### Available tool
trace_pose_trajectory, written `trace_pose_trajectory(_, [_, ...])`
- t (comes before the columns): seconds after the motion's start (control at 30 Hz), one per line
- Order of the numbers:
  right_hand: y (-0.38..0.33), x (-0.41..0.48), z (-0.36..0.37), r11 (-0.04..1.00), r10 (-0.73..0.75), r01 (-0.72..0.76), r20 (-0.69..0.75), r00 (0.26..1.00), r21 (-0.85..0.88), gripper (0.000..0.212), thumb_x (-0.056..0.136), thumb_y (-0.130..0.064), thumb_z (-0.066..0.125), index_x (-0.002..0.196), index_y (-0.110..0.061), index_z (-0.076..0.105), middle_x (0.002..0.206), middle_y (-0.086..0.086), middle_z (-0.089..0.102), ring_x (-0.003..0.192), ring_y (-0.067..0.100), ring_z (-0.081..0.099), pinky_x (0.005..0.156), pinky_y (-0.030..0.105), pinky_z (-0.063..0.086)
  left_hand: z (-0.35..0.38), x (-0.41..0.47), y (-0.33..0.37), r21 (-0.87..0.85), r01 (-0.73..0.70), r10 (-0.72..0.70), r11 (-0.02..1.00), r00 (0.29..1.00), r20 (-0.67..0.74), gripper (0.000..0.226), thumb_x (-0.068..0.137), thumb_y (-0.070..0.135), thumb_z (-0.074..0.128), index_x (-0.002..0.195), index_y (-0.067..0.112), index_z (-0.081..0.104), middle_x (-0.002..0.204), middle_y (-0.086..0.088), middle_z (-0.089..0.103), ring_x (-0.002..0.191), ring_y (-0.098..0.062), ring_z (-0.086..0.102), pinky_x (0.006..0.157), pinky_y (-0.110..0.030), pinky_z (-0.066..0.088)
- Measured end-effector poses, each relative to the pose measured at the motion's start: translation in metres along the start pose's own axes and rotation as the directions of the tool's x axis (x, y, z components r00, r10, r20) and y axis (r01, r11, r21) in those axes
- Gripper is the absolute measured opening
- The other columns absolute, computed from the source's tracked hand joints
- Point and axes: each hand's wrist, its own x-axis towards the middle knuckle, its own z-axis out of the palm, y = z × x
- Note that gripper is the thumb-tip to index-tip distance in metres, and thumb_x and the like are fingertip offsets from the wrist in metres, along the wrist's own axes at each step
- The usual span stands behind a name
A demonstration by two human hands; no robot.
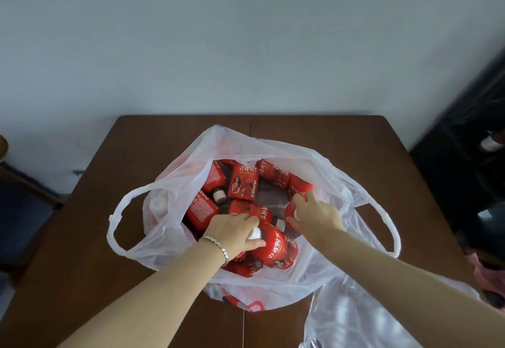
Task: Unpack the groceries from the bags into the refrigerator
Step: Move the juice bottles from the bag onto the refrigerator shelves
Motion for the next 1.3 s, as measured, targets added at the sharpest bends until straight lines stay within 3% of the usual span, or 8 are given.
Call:
trace_pose_trajectory(0.3, [-0.013, -0.052, -0.077, 0.967, 0.011, 0.035, -0.179, 0.984, 0.254, 0.036, 0.092, -0.043, 0.050, 0.116, -0.016, 0.053, 0.116, 0.001, 0.049, 0.093, 0.024, 0.060, 0.074, 0.033, 0.049, -0.063, -0.010, 0.022, 0.129, 0.004, -0.001, 0.992, 1.000, -0.022, 0.053, 0.091, 0.059, 0.036, 0.116, 0.015, 0.054, 0.111, -0.002, 0.064, 0.099, -0.025, 0.062, 0.085, -0.033, 0.045])
trace_pose_trajectory(0.57, [-0.017, -0.130, -0.144, 0.910, 0.363, -0.251, -0.344, 0.866, 0.330, 0.029, 0.087, -0.045, 0.051, 0.099, -0.019, 0.054, 0.100, -0.004, 0.055, 0.087, 0.022, 0.061, 0.072, 0.029, 0.046, -0.158, -0.038, 0.037, 0.148, -0.208, 0.245, 0.967, 0.919, -0.308, 0.040, 0.084, 0.056, 0.038, 0.085, 0.020, 0.055, 0.095, 0.000, 0.068, 0.093, -0.021, 0.065, 0.066, -0.026, 0.040])
trace_pose_trajectory(0.8, [0.006, -0.279, -0.145, 0.684, 0.722, -0.550, -0.334, 0.606, 0.480, 0.023, 0.081, -0.048, 0.057, 0.085, -0.026, 0.053, 0.087, -0.010, 0.056, 0.081, 0.013, 0.060, 0.072, 0.028, 0.052, -0.207, -0.078, 0.152, 0.276, -0.573, 0.636, 0.772, 0.690, -0.346, 0.044, 0.088, 0.065, 0.030, 0.085, 0.021, 0.035, 0.097, 0.002, 0.067, 0.094, -0.020, 0.064, 0.065, -0.027, 0.031])
trace_pose_trajectory(0.97, [0.020, -0.427, -0.123, 0.458, 0.886, -0.718, -0.337, 0.319, 0.523, 0.029, 0.081, -0.047, 0.061, 0.092, -0.020, 0.063, 0.086, -0.009, 0.064, 0.074, 0.014, 0.060, 0.066, 0.024, 0.055, -0.209, -0.148, 0.286, 0.362, -0.789, 0.856, 0.496, 0.375, -0.356, 0.041, 0.088, 0.062, 0.033, 0.085, 0.021, 0.034, 0.093, 0.003, 0.067, 0.090, -0.018, 0.065, 0.063, -0.027, 0.032])
trace_pose_trajectory(1.03, [0.022, -0.482, -0.115, 0.378, 0.915, -0.770, -0.331, 0.229, 0.513, 0.030, 0.083, -0.046, 0.060, 0.095, -0.019, 0.063, 0.083, -0.008, 0.059, 0.070, 0.013, 0.053, 0.054, 0.010, 0.040, -0.202, -0.179, 0.332, 0.395, -0.828, 0.903, 0.397, 0.275, -0.331, 0.039, 0.088, 0.060, 0.034, 0.085, 0.021, 0.034, 0.092, 0.003, 0.067, 0.088, -0.017, 0.065, 0.062, -0.026, 0.034])
trace_pose_trajectory(1.1, [0.016, -0.564, -0.102, 0.252, 0.945, -0.819, -0.314, 0.093, 0.515, 0.031, 0.082, -0.044, 0.059, 0.097, -0.017, 0.063, 0.085, -0.004, 0.059, 0.070, 0.015, 0.048, 0.049, 0.011, 0.029, -0.192, -0.230, 0.399, 0.424, -0.865, 0.941, 0.269, 0.143, -0.306, 0.036, 0.087, 0.056, 0.033, 0.083, 0.020, 0.036, 0.091, 0.003, 0.067, 0.085, -0.018, 0.065, 0.062, -0.025, 0.037])
trace_pose_trajectory(1.23, [0.003, -0.709, -0.064, 0.030, 0.956, -0.855, -0.266, -0.127, 0.517, 0.031, 0.080, -0.042, 0.057, 0.099, -0.017, 0.062, 0.099, -0.001, 0.066, 0.083, 0.019, 0.057, 0.064, 0.022, 0.034, -0.166, -0.336, 0.515, 0.486, -0.873, 0.967, 0.047, -0.083, -0.242, 0.035, 0.087, 0.052, 0.035, 0.092, 0.021, 0.050, 0.096, 0.001, 0.068, 0.081, -0.021, 0.063, 0.063, -0.024, 0.034])
trace_pose_trajectory(1.3, [-0.003, -0.773, -0.048, -0.069, 0.946, -0.851, -0.238, -0.222, 0.520, 0.027, 0.080, -0.042, 0.056, 0.092, -0.017, 0.059, 0.099, 0.000, 0.066, 0.090, 0.022, 0.060, 0.066, 0.024, 0.034, -0.153, -0.387, 0.565, 0.467, -0.884, 0.967, -0.023, -0.138, -0.215, 0.039, 0.087, 0.051, 0.037, 0.099, 0.019, 0.056, 0.100, -0.001, 0.068, 0.084, -0.022, 0.063, 0.067, -0.026, 0.037])
